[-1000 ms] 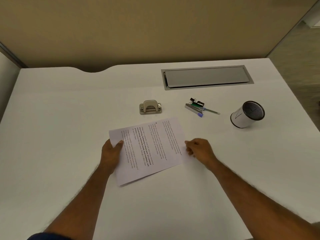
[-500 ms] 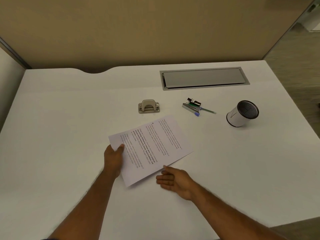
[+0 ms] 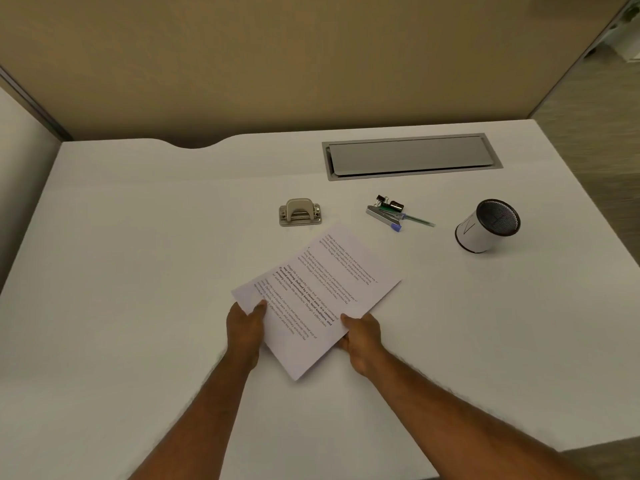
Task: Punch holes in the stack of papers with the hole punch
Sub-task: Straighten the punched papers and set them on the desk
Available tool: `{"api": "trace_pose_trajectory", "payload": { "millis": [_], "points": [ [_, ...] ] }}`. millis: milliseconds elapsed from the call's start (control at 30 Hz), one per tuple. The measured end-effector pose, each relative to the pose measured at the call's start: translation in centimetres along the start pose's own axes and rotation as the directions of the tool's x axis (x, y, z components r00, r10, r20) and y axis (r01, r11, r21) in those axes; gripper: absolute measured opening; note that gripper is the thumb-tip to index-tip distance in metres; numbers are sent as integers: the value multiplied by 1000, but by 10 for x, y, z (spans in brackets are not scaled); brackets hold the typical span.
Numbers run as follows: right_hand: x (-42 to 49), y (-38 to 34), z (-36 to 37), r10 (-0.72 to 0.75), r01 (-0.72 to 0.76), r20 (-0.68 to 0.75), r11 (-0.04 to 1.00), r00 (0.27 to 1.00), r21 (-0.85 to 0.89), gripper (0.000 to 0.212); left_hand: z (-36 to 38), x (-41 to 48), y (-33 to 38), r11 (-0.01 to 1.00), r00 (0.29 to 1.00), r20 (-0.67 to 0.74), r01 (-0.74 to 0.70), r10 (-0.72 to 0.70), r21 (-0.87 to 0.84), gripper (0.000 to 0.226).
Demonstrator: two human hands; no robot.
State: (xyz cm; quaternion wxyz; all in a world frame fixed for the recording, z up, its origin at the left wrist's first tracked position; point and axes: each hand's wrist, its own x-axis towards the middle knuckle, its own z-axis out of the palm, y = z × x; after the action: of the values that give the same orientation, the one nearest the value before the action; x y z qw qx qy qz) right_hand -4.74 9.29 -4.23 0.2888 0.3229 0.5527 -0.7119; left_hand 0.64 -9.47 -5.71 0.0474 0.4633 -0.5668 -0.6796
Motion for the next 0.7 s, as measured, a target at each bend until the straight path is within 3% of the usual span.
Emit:
{"api": "trace_pose_trajectory", "payload": {
  "millis": [133,200,433,700],
  "points": [
    [2,-11,-12,-55,58,32,992,998,-114,30,-11,7,8,998,1000,4,-19,19,58,15],
    [3,-17,-19,-78,88,58,979,995,-185,30,-16,13,17,994,1000,-5,-4,4,109,21],
    [5,-36,-39,-103,137,125,943,987,-303,31,-18,24,48,959,962,271,-33,-46,281,22],
    [1,-48,-41,-113,194,222,901,969,-388,27,3,19,56,906,896,443,-156,-38,393,24]
  ]
}}
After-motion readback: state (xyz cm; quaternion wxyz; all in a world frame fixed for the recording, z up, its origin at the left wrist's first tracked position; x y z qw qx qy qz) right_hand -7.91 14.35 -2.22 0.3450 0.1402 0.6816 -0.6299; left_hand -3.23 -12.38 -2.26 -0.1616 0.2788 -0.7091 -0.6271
